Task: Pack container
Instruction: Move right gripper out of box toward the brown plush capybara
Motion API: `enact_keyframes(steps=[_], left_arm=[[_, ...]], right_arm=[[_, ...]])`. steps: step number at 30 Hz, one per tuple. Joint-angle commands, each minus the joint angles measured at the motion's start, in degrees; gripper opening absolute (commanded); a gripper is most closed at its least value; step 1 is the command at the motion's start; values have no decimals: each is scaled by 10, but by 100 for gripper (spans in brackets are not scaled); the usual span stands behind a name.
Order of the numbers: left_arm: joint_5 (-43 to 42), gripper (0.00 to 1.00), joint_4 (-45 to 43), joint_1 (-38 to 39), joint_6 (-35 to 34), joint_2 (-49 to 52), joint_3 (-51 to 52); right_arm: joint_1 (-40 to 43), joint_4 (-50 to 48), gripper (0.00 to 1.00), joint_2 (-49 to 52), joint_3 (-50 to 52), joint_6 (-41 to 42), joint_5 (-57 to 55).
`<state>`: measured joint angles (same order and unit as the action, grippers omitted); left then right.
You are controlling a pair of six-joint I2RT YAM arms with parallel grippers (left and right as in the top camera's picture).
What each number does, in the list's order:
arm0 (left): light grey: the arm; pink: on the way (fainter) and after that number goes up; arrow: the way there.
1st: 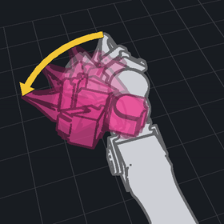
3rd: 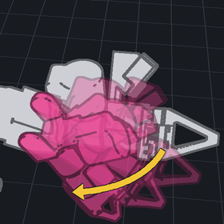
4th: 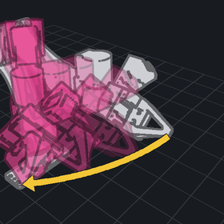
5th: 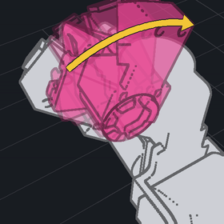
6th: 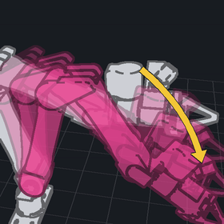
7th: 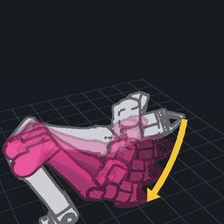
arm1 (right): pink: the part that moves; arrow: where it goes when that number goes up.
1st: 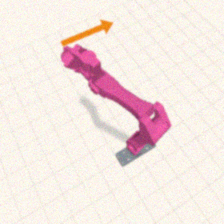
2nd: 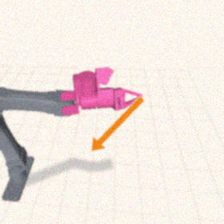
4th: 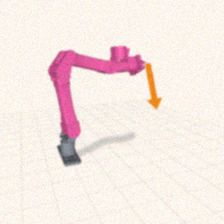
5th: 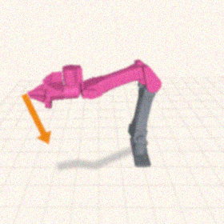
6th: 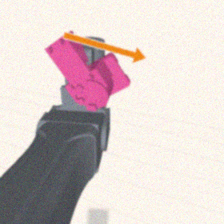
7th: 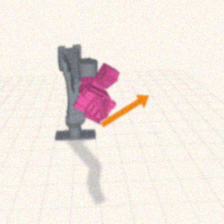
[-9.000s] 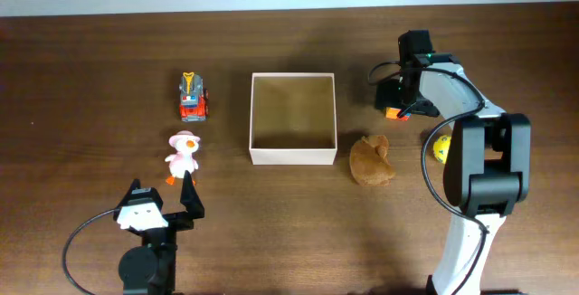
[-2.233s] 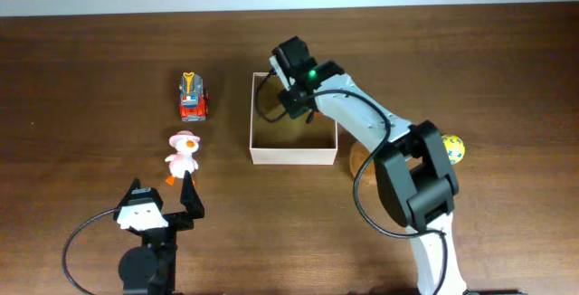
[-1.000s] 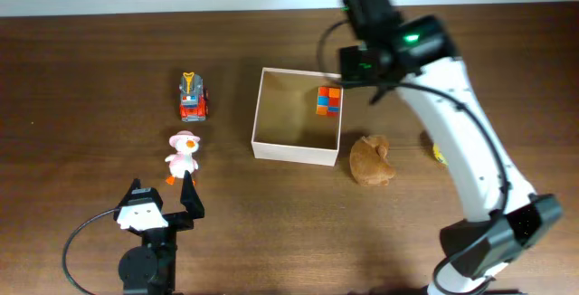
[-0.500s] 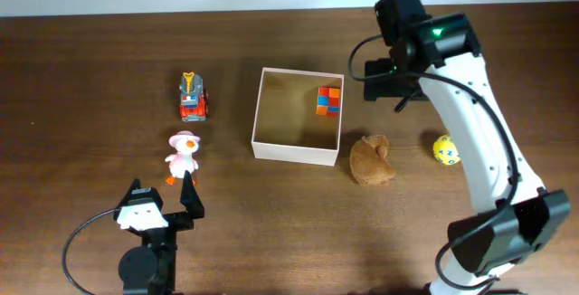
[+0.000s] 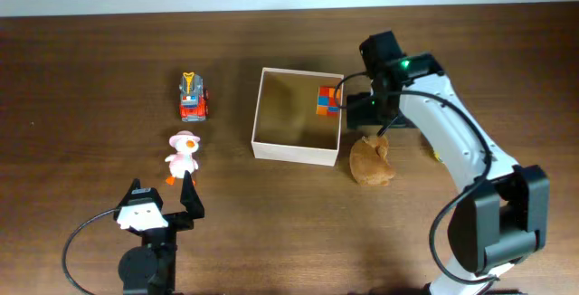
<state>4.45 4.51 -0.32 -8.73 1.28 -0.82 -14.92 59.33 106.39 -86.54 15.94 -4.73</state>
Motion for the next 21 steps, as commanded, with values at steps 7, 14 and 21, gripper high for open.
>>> enact_keyframes(steps=[7,14,21], left_arm=[[-6,99,-1,-1,9,-3,3],[-6,99,-1,-1,9,-3,3],[-6,99,-1,-1,9,-3,3]], right_arm=[[3,-113,99,-3,63,-77,65],[3,-151,99,-3,63,-115,65],[4,-144,99,-3,63,-146,67]])
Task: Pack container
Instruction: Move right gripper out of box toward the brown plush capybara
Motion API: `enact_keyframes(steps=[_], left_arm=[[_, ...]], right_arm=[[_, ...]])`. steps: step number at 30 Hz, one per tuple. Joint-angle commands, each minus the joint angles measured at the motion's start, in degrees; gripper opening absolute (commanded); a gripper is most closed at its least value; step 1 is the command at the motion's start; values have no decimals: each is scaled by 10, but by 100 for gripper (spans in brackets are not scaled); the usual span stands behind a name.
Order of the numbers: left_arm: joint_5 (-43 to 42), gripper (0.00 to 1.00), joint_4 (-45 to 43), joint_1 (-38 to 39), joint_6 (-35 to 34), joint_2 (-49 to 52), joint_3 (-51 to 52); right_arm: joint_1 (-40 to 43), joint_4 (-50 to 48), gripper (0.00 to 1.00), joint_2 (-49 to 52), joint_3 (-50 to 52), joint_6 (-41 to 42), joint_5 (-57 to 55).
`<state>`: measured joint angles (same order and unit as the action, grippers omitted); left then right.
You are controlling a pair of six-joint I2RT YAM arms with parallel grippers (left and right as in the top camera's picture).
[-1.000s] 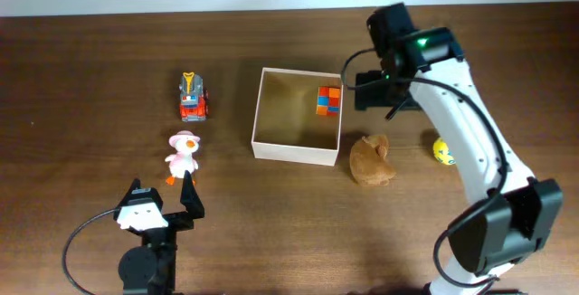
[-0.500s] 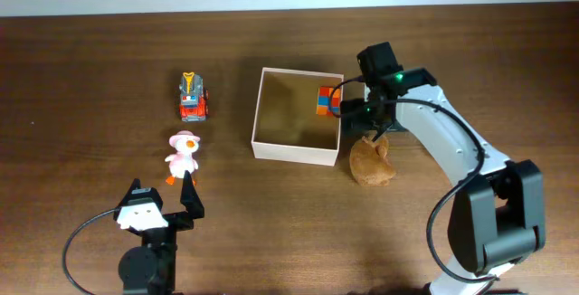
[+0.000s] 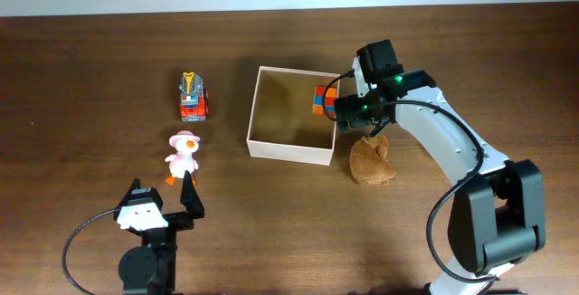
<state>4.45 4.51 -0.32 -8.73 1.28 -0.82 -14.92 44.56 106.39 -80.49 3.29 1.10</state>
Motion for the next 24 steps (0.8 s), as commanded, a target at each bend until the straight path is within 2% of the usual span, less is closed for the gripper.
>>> enact_keyframes(steps=[1,4,14,24], left_arm=[[-6,99,-1,-1,9,-3,3],[-6,99,-1,-1,9,-3,3],[-6,99,-1,-1,9,-3,3],[-6,99,-1,-1,9,-3,3]], right_arm=[[6,16,99,-3,1,2,2],[11,48,99,-6,-1,44,-2],[10,129,99,-9,-1,108,-11],[10,115,99,-9,38,130,3]])
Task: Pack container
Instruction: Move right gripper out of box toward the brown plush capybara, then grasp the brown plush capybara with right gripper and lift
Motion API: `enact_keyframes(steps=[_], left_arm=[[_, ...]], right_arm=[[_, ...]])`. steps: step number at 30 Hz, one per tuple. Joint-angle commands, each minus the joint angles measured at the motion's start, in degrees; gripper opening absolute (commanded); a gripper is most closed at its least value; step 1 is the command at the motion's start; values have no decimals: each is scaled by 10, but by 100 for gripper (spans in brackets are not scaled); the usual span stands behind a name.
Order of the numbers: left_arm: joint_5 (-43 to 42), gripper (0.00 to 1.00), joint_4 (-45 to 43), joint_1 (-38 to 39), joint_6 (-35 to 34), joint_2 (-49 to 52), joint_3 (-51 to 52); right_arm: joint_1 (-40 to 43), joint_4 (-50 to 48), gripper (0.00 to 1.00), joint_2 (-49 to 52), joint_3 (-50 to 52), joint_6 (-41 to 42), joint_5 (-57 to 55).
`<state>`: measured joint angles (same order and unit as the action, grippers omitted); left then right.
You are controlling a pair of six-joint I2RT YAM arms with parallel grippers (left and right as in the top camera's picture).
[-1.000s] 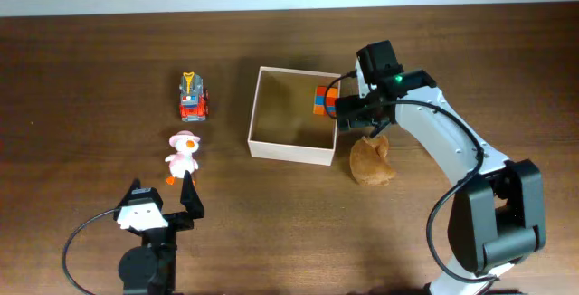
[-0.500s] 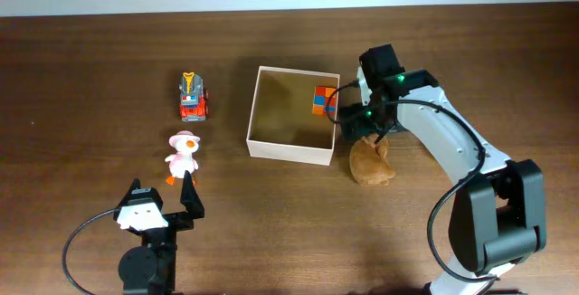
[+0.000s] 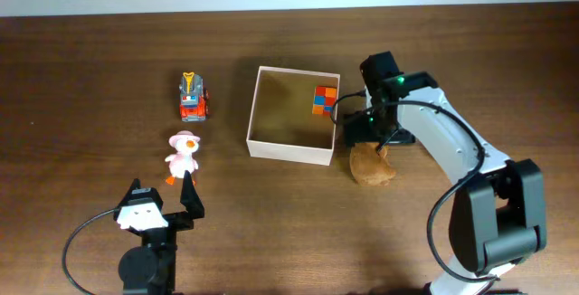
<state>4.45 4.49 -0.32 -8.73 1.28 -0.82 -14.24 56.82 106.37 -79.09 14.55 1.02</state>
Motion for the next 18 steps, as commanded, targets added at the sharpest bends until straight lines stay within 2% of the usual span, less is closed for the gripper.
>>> enact_keyframes(steps=[1,9,13,16,18], left_arm=[[-6,99,-1,-1,9,-3,3],[-6,99,-1,-1,9,-3,3],[-6,99,-1,-1,9,-3,3],[-6,99,-1,-1,9,-3,3],[-6,99,-1,-1,9,-3,3]], right_arm=[[3,-14,99,-9,34,21,5],[4,-67,98,-9,98,25,10],[4,-67,74,-9,98,25,10],[4,-63,69,-9,98,25,10],[4,-61,60,-9,98,25,10]])
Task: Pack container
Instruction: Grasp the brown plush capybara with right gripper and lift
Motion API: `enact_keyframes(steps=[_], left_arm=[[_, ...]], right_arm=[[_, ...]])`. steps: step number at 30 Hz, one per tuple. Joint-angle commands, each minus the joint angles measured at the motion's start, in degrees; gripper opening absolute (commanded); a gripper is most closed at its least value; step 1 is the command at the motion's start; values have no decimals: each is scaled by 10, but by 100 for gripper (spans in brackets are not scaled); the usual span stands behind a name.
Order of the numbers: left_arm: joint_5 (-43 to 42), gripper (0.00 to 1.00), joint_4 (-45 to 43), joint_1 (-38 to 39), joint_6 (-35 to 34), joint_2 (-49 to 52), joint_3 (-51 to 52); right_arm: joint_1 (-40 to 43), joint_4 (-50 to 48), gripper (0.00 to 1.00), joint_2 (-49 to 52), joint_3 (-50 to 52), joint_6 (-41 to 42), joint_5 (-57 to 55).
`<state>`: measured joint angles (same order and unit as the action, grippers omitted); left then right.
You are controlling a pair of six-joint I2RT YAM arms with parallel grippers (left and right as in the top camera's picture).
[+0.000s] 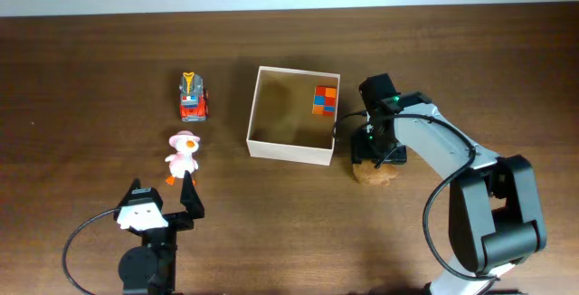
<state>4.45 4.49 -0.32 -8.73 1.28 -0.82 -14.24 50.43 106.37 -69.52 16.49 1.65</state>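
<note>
The container is a white box (288,153) with a brown floor, standing mid-table. A multicoloured cube (326,99) lies in its far right corner. Just right of the box lies a brown soft lump (374,174). My right gripper (374,150) is down on the lump's upper part, hiding it, and its fingers are hidden beneath the wrist. My left gripper (163,201) rests near the front left edge, fingers apart and holding nothing. A red toy truck (192,97) and a white duck figure (183,157) stand left of the box.
The right arm (452,155) arcs from the front right toward the box's right wall. The truck and duck lie between the left gripper and the box. A pale wall borders the table's far edge.
My right gripper has moved from beside the box's right wall toward the front and down onto the brown lump, now covering its top. Nothing else moved.
At first my right gripper was at the box's far right corner beside the cube. Then it reached over the right rim, and the box stood slightly further left. Later it was outside the box above the lump, the cube left inside. Now it sits on the lump.
</note>
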Motion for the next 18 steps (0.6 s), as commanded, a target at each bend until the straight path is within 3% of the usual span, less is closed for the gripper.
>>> enact_keyframes(steps=[1,4,18], left_arm=[[-6,99,-1,-1,9,-3,3],[-6,99,-1,-1,9,-3,3],[-6,99,-1,-1,9,-3,3]], right_arm=[[4,3,58,-9,2,6,3],[4,18,54,-14,-11,5,3],[-1,142,54,-90,-177,5,3]])
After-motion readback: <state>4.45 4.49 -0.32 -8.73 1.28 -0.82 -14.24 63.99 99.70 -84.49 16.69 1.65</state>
